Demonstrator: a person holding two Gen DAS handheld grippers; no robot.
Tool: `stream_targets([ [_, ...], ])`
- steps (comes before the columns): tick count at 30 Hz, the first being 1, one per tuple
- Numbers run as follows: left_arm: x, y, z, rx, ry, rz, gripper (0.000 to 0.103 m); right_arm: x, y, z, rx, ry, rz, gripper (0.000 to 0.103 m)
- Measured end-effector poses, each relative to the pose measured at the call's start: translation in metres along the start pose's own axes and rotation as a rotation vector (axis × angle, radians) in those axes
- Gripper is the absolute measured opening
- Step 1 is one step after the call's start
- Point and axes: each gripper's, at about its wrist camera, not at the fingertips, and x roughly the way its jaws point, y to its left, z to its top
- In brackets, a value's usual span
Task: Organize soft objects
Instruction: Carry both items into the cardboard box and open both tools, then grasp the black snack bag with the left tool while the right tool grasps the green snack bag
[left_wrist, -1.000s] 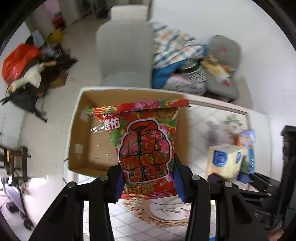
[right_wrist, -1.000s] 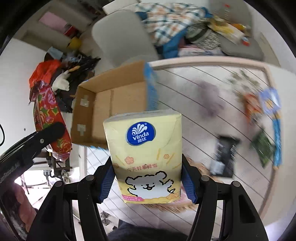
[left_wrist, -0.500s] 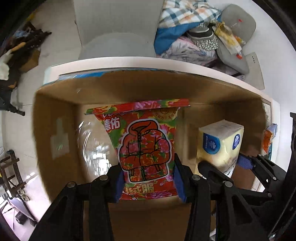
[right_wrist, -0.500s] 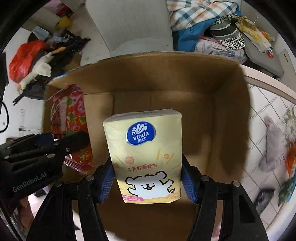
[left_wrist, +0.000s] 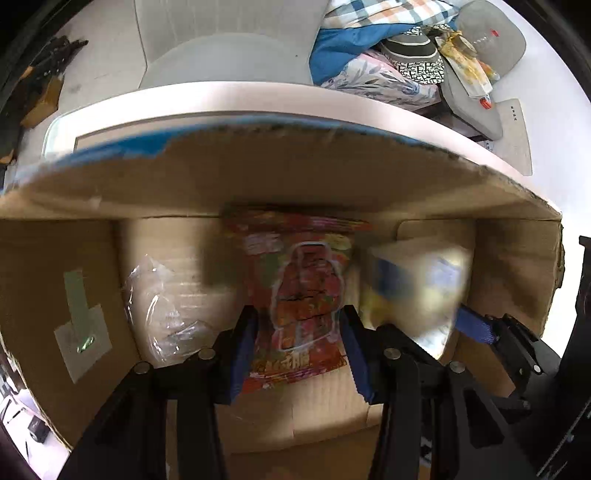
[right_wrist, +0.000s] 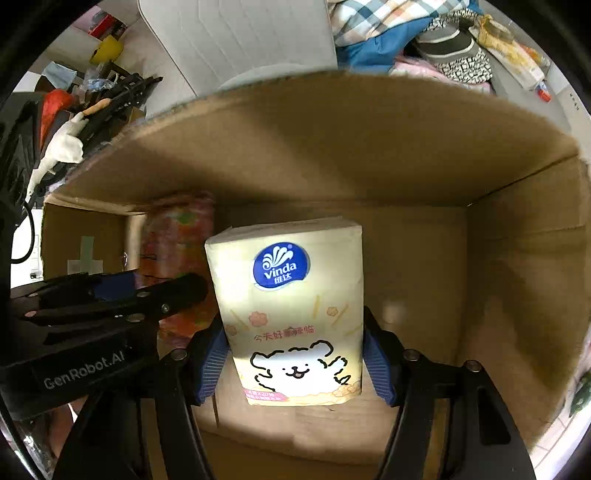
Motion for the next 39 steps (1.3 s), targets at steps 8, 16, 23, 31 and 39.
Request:
stream_targets([
  [8,-0.024,0.007,-0.02,-0.008,-0.079,0.064,0.084,-0.015,0.003,-0.007,-0.008,-0.042,-0.06,0.088],
  [16,-0.053,0.017,-0.061,-0.056,-0.179,0.09,0.102,-0.043,0.009,-0.039,-0.05,-0.072,-0.145,0.103],
  [23,-0.078,0.011,-0.1,-0.047,-0.251,0.102,0.102,-0.073,0.008,-0.074,-0.062,-0.104,-0.173,0.103],
  [31,-0.106,-0.008,-0.152,-0.025,-0.378,0.203,0.102,-0.112,0.014,-0.122,-0.08,-0.155,-0.182,0.103],
  [39,-0.131,-0.022,-0.201,0.001,-0.434,0.21,0.102,-0.155,0.019,-0.171,-0.098,-0.225,-0.141,0.103],
])
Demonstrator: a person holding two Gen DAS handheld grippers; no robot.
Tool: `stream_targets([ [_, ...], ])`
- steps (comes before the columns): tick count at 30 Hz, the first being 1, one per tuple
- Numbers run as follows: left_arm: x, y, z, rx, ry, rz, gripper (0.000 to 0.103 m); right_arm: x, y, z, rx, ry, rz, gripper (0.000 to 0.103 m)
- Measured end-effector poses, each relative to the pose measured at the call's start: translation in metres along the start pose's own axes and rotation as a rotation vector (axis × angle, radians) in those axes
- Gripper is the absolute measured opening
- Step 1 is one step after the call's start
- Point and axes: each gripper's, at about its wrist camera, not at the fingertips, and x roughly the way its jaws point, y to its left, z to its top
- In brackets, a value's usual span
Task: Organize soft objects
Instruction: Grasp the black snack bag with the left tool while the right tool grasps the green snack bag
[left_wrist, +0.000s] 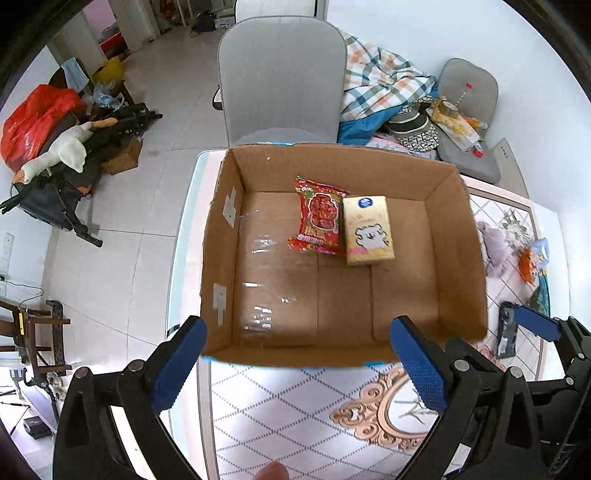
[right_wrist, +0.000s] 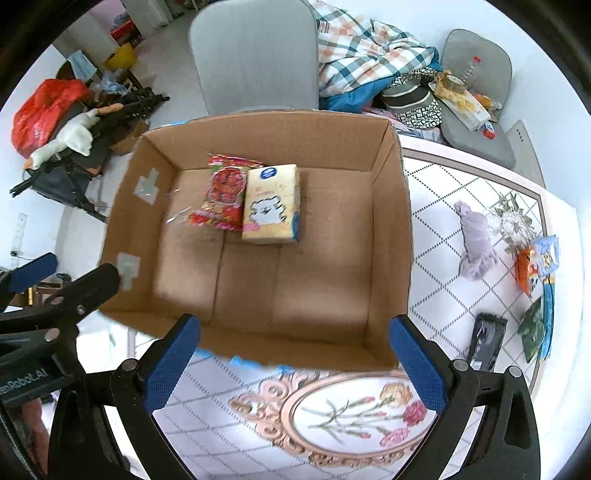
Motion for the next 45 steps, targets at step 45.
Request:
stream_targets([
  [45,0.238,-0.441,-0.066,0.254,0.521,-0.136,0.073,0.11,-0.453,-0.081,-0.109,0.29,-0.134,0.088],
])
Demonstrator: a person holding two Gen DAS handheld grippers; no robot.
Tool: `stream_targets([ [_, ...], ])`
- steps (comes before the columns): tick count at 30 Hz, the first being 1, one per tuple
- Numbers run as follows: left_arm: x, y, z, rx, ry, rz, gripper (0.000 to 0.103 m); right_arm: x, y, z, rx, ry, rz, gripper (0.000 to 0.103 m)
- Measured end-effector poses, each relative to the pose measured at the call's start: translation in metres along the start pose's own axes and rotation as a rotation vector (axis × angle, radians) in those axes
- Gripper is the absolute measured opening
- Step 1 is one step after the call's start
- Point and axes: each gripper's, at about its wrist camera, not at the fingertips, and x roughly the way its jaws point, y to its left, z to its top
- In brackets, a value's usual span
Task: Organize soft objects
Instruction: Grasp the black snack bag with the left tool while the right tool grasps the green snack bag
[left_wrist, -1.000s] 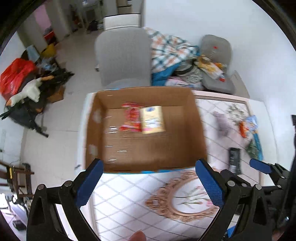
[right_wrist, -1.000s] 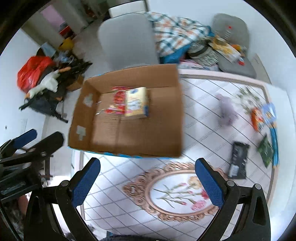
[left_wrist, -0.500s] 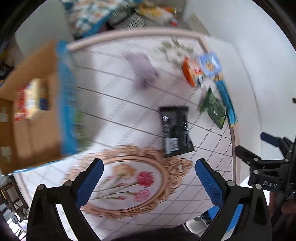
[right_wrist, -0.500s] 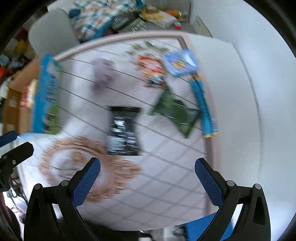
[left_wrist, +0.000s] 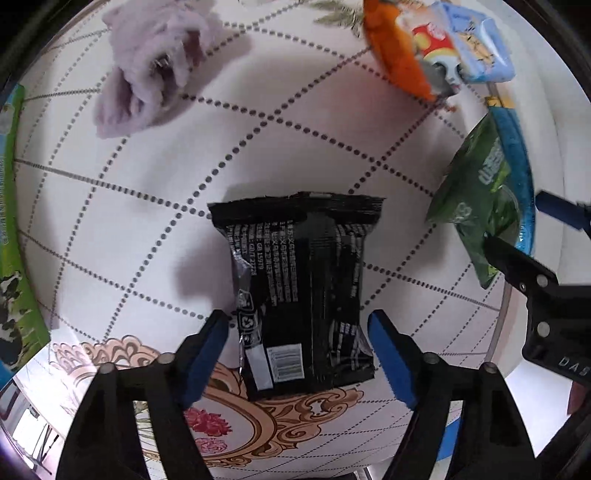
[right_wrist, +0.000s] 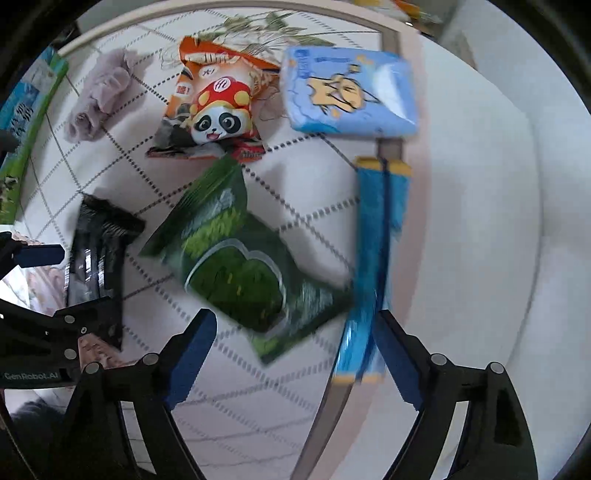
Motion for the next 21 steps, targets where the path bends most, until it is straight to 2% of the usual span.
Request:
stream_targets([
  [1,-0.001,-0.002,0.0,0.008,-0.009,0.007,0.071,0.004,0.0,0.004,-0.008,0.005,0.017,0.088],
  [3,-0.002,-0.005,0.001,0.023,-0.012,0.027,0.061,0.012,-0.001,0.012,-0.003,0.023,0.095,0.082],
  [5,-0.004,-0.004,0.002,0.017,-0.016,0.025,0.056,0.016,-0.009,0.016,0.079,0.053,0.177,0.065],
  [9,-0.009,0.007,0.007,-0.011,-0.039,0.05,0.056,0.017,-0.021,0.015,0.239,0.076,0.264,0.062],
  [10,-0.008,0.008,0.008,-0.016,-0.038,0.048,0.056,0.016,-0.024,0.015,0.263,0.068,0.255,0.062],
  [13,-0.007,0.006,0.01,-0.017,-0.037,0.055,0.056,0.014,-0.027,0.016,0.279,0.039,0.219,0.076],
  [16,-0.009,-0.001,0.011,-0.013,-0.048,0.067,0.053,0.025,-0.032,0.013,0.335,0.075,0.259,0.075],
  [18,-0.017,0.002,0.004,-0.011,-0.06,0.073,0.049,0.031,-0.035,0.011,0.381,0.094,0.279,0.07],
  [19,-0.018,0.001,0.001,-0.005,-0.065,0.081,0.049,0.032,-0.036,0.009,0.389,0.094,0.267,0.065],
  [21,-0.022,0.0,-0.003,-0.001,-0.08,0.095,0.048,0.031,-0.034,0.005,0.407,0.087,0.242,0.064],
])
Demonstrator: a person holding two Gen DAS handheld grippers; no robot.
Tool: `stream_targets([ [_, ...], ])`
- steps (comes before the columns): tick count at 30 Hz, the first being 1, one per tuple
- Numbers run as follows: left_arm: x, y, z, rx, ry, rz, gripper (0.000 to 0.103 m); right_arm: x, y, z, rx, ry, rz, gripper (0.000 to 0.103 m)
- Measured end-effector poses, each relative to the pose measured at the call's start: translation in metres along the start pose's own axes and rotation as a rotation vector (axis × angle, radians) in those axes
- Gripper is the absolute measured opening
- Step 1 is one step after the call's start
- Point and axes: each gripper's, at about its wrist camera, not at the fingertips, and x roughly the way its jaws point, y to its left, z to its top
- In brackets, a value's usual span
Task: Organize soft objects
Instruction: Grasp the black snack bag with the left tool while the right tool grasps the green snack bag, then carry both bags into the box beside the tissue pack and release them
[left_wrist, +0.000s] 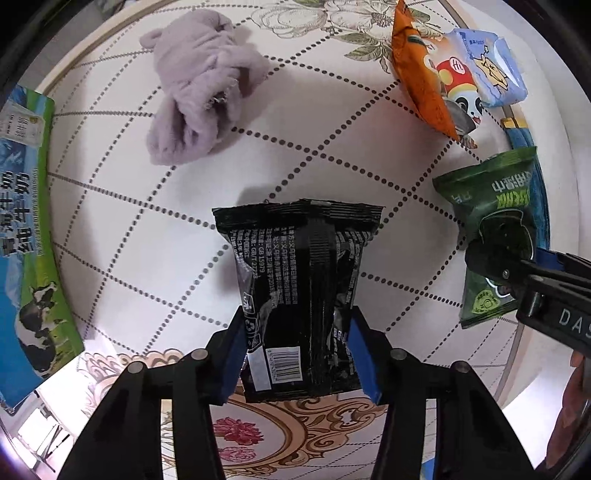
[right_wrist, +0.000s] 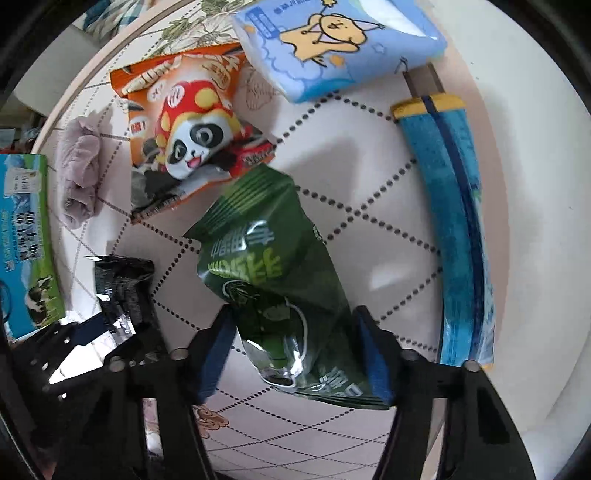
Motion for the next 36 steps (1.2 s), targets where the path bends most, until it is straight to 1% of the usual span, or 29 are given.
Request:
stream_targets([
  [2,-0.003,0.003,0.0,-0.004,-0.007,0.001,0.048,0.0,0.006,-0.002,-0.012,-0.027,-0.013,0.065],
  [3,-0.004,0.003,-0.002,-0.004,-0.011,0.004,0.048,0.002,0.008,-0.003,-0.027,-0.023,-0.017,0.065],
  [5,-0.007,0.01,-0.005,0.0,-0.017,0.011,0.048,0.011,0.011,-0.008,-0.026,0.017,-0.028,0.067],
  [6,-0.008,0.011,-0.007,-0.002,-0.02,0.009,0.048,0.009,0.011,-0.008,-0.035,-0.009,-0.037,0.069],
  [8,-0.011,0.015,-0.012,-0.007,-0.021,-0.001,0.048,0.005,0.011,-0.01,-0.036,-0.046,-0.105,0.073],
  [9,-0.013,0.016,-0.015,-0.008,-0.022,-0.004,0.048,0.002,0.012,-0.011,-0.034,-0.061,-0.122,0.074],
  [11,-0.016,0.017,-0.018,-0.008,-0.03,-0.006,0.048,-0.005,0.011,-0.015,-0.026,-0.093,-0.101,0.074],
  [13,-0.019,0.022,-0.021,-0.015,-0.037,-0.01,0.048,-0.01,0.013,-0.011,-0.004,-0.105,-0.109,0.074],
  [14,-0.019,0.025,-0.023,-0.018,-0.039,-0.014,0.048,-0.011,0.012,-0.01,0.009,-0.108,-0.106,0.07],
  [15,-0.02,0.029,-0.027,-0.022,-0.042,-0.017,0.048,-0.012,0.012,-0.01,0.029,-0.111,-0.091,0.062],
  [16,-0.023,0.032,-0.03,-0.025,-0.047,-0.02,0.048,-0.012,0.013,-0.011,0.051,-0.104,-0.082,0.046],
  [17,-0.028,0.035,-0.031,-0.026,-0.051,-0.025,0.048,-0.012,0.014,-0.01,0.072,-0.103,-0.078,0.041],
  [19,-0.043,0.038,-0.035,-0.022,-0.062,-0.036,0.048,-0.016,0.016,-0.011,0.091,-0.106,-0.054,0.039],
  [22,-0.064,0.051,-0.047,-0.011,-0.103,-0.045,0.048,-0.025,0.016,-0.02,0.112,-0.096,0.034,0.038],
  [27,-0.117,0.073,-0.071,-0.023,-0.2,-0.091,0.048,-0.06,0.047,-0.044,0.093,-0.126,0.166,0.037],
  [29,-0.138,0.087,-0.081,-0.017,-0.24,-0.115,0.048,-0.079,0.069,-0.055,0.059,-0.149,0.205,0.037],
  [30,-0.152,0.097,-0.088,-0.017,-0.269,-0.113,0.048,-0.088,0.081,-0.06,0.033,-0.162,0.223,0.037],
  [31,-0.163,0.101,-0.084,-0.02,-0.281,-0.11,0.048,-0.095,0.094,-0.063,0.009,-0.171,0.243,0.037],
  [32,-0.172,0.109,-0.089,-0.027,-0.298,-0.112,0.048,-0.102,0.107,-0.069,-0.014,-0.176,0.265,0.037],
  [36,-0.206,0.159,-0.106,-0.071,-0.355,-0.1,0.048,-0.127,0.171,-0.088,-0.113,-0.207,0.308,0.037],
])
